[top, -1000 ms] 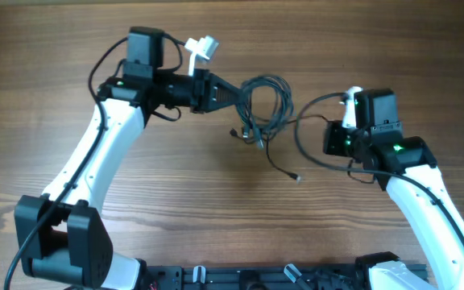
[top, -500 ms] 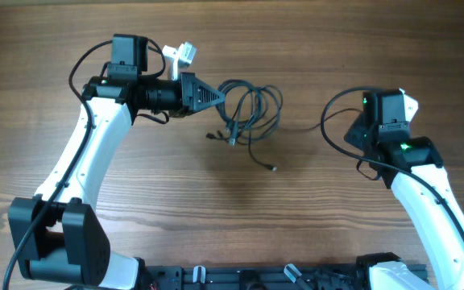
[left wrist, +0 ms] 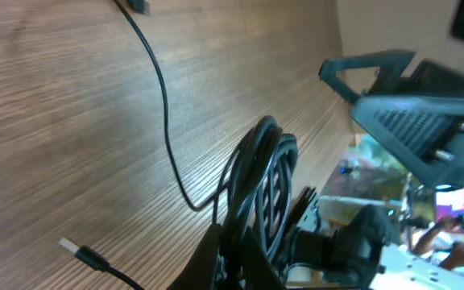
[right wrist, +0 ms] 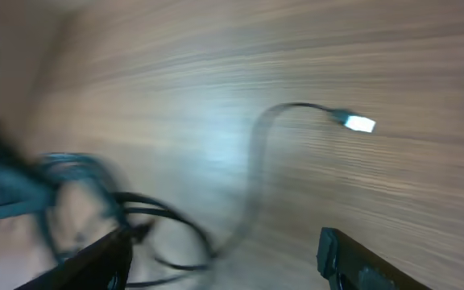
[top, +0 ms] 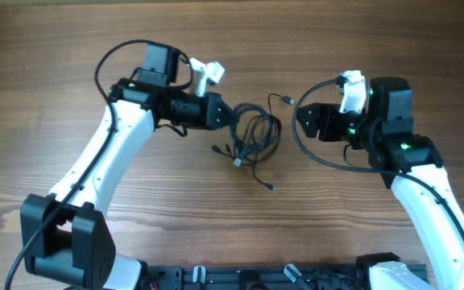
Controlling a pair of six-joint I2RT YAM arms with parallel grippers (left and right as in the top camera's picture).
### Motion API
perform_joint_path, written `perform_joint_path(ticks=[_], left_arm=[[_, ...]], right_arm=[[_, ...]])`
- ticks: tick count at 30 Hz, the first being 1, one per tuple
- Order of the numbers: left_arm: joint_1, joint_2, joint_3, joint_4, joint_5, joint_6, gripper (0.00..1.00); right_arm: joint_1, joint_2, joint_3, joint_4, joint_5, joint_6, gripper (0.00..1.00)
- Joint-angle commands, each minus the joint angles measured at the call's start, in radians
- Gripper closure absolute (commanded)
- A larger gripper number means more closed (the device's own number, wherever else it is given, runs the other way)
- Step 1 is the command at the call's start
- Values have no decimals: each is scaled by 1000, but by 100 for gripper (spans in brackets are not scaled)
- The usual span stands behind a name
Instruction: Untangle cables
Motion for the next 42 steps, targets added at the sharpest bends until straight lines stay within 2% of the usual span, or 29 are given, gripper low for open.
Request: perform_joint_path(ticks=[1,9,18,20,22,25,30,32,37,39,40,41,42], left_arm=[[-56,-2,8,-1,-36,39,96],[-123,-2,8,23,-27,38,96],[-121,-2,8,102,226,38,96],[-122,-2,8,105,243,38,96],[-122,-2,8,105,243,38,96],[-121,-2,8,105,252,37,96],[-121,-2,8,106,262,38,96],[-121,-2,8,106,262,38,96],[-121,-2,8,109,262,37,96],[-121,-2,8,118,262,37,96],[-121,-2,8,126,261,38,93],[-121,-2,8,132,261,38,81],[-120,-2,8,138,256,38,56]], right_arm=[[-1,13,14,15,-218,-51,25],[-1,13,14,-4,-222,-51,32],[-1,13,14,-40,-284,-80,37],[-1,13,14,-40,-299,-80,39],[-1,13,14,-40,-302,-81,43],[-1,13,14,-41,-302,-81,66],[-1,13,14,-41,-309,-80,85],[-1,13,14,-41,-309,-81,90],[-1,13,14,-42,-309,-81,89],[-1,13,14,-42,-303,-80,93],[-1,13,14,-44,-290,-79,96],[-1,13,14,-48,-271,-76,96],[-1,13,14,-55,-232,-74,95]])
